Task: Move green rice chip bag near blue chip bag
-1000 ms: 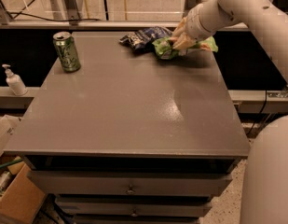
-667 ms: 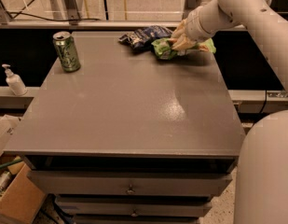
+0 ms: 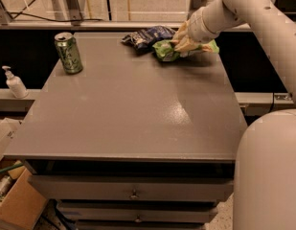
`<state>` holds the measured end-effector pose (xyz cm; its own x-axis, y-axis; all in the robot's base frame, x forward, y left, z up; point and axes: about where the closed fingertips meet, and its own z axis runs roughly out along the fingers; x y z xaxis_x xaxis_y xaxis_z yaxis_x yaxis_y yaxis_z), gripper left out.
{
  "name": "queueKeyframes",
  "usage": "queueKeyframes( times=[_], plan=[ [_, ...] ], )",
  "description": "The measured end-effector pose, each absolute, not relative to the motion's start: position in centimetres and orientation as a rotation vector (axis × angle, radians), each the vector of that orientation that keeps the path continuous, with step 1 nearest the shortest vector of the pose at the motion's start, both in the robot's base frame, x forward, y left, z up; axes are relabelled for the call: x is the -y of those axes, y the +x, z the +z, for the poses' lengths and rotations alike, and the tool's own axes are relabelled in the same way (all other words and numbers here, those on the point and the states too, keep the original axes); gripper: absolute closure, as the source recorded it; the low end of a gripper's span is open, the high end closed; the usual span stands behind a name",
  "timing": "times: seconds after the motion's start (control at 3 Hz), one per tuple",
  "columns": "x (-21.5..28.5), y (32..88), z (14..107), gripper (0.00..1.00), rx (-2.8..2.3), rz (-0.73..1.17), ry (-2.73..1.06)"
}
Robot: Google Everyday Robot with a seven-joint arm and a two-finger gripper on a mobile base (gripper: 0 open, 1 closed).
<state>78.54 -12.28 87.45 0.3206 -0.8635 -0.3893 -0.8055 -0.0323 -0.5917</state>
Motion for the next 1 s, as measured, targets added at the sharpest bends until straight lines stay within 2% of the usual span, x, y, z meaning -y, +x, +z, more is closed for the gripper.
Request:
queueKeyframes(
  times=[0.67,1.0],
  plan=[
    [11.75,77.13,88.22,0.15,-1.483,-0.062,-1.872],
    [11.34,76.83,88.12,0.00,-1.486,-0.046,-1.886]
  ],
)
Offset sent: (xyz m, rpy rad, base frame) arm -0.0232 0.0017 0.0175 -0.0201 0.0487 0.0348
